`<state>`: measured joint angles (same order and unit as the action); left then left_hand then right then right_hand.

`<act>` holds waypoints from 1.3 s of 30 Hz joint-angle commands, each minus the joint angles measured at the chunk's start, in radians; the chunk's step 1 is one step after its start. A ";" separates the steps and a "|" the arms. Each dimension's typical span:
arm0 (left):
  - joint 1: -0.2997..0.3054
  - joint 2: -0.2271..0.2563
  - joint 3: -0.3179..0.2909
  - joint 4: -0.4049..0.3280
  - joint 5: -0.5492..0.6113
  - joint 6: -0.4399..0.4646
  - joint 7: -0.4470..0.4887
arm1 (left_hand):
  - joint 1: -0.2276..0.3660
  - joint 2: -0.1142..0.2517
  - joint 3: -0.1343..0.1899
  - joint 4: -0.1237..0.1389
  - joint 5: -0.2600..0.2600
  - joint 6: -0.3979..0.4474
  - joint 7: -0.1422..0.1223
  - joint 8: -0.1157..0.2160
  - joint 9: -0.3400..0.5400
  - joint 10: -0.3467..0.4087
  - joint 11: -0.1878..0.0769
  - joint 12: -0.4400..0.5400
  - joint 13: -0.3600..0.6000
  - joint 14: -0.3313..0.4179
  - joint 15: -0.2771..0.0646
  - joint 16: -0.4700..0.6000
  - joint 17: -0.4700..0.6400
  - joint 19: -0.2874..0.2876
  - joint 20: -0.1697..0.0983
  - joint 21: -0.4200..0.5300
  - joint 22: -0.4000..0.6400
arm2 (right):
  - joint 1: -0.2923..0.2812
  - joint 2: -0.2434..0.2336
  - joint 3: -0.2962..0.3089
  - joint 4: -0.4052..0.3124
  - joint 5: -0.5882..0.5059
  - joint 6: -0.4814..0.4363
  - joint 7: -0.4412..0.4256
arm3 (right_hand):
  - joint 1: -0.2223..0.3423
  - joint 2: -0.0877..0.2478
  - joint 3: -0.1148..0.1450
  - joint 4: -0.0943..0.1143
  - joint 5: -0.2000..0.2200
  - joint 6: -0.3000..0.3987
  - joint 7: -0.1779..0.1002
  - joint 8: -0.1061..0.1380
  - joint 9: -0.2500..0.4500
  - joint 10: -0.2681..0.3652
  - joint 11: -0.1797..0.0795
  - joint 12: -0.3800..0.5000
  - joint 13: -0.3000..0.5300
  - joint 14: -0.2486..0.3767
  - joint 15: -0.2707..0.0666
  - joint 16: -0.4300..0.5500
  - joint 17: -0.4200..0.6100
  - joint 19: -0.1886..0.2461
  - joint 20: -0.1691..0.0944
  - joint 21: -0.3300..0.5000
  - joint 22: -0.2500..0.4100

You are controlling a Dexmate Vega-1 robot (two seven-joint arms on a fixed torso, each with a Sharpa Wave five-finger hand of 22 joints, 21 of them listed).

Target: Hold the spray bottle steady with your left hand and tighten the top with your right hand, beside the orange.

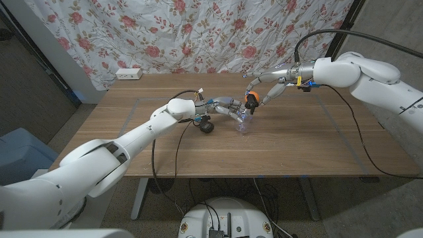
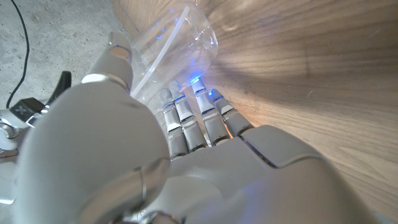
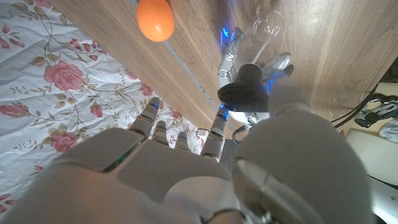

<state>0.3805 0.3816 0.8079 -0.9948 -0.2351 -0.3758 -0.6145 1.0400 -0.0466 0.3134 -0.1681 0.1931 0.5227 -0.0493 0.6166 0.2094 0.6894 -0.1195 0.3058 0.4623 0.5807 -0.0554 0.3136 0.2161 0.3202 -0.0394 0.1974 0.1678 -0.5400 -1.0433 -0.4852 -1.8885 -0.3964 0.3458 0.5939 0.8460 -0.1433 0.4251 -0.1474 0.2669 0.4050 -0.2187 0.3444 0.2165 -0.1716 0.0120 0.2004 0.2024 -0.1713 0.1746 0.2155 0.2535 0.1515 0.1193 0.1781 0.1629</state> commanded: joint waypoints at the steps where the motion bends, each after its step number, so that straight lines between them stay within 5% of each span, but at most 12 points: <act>1: 0.005 0.006 -0.001 -0.011 0.002 -0.001 0.004 | -0.012 0.114 0.004 0.002 0.007 0.059 0.000 0.139 0.005 0.033 -0.027 0.004 0.005 0.010 -0.131 -0.002 0.004 0.003 -0.072 -0.005 0.003 | 0.022 0.009 -0.017 0.011 0.023 -0.014 0.037 | -0.014 0.006 -0.002 0.005 0.009 0.023 0.001 0.012 0.004 -0.016 -0.012 0.010 0.004 -0.007 -0.012 0.008 0.006 0.003 -0.010 0.008 0.002; 12: 0.014 0.019 0.000 -0.042 0.011 0.013 0.016 | -0.006 0.113 0.003 -0.001 0.007 0.060 0.001 0.141 0.004 0.033 -0.028 0.001 0.007 0.012 -0.132 -0.001 0.005 0.003 -0.073 -0.005 0.003 | 0.049 0.012 -0.033 0.012 0.042 -0.026 0.086 | -0.038 0.008 -0.012 0.013 0.009 0.055 0.001 0.024 0.006 -0.014 -0.007 0.010 0.004 -0.011 -0.013 0.008 0.009 0.008 -0.023 0.009 0.002; 39: 0.016 0.040 0.006 -0.086 0.032 0.026 0.020 | -0.003 0.113 0.001 0.000 0.007 0.058 -0.002 0.145 0.004 0.035 -0.025 -0.003 0.010 0.012 -0.132 -0.003 0.006 0.003 -0.073 -0.005 0.003 | 0.049 0.018 -0.033 0.004 0.101 -0.063 0.103 | -0.109 0.041 -0.040 0.030 0.004 0.258 0.003 0.102 0.012 0.105 -0.025 0.034 -0.001 0.039 -0.050 0.031 0.018 0.071 -0.059 0.014 0.002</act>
<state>0.3943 0.4121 0.8122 -1.0609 -0.2095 -0.3575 -0.5984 1.0400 -0.0466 0.3129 -0.1685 0.1962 0.5237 -0.0484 0.6166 0.2093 0.6892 -0.1198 0.2978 0.4674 0.5843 -0.0518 0.3136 0.2211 0.3202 -0.0394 0.1974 0.1678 -0.4881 -1.0315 -0.5157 -1.8843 -0.3249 0.2996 0.6922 0.7459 -0.1037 0.3863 -0.1229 0.2707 0.6411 -0.2136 0.4336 0.2254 -0.0784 -0.0125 0.2297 0.1998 -0.1351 0.1280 0.2386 0.2673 0.2090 0.0590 0.1861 0.1631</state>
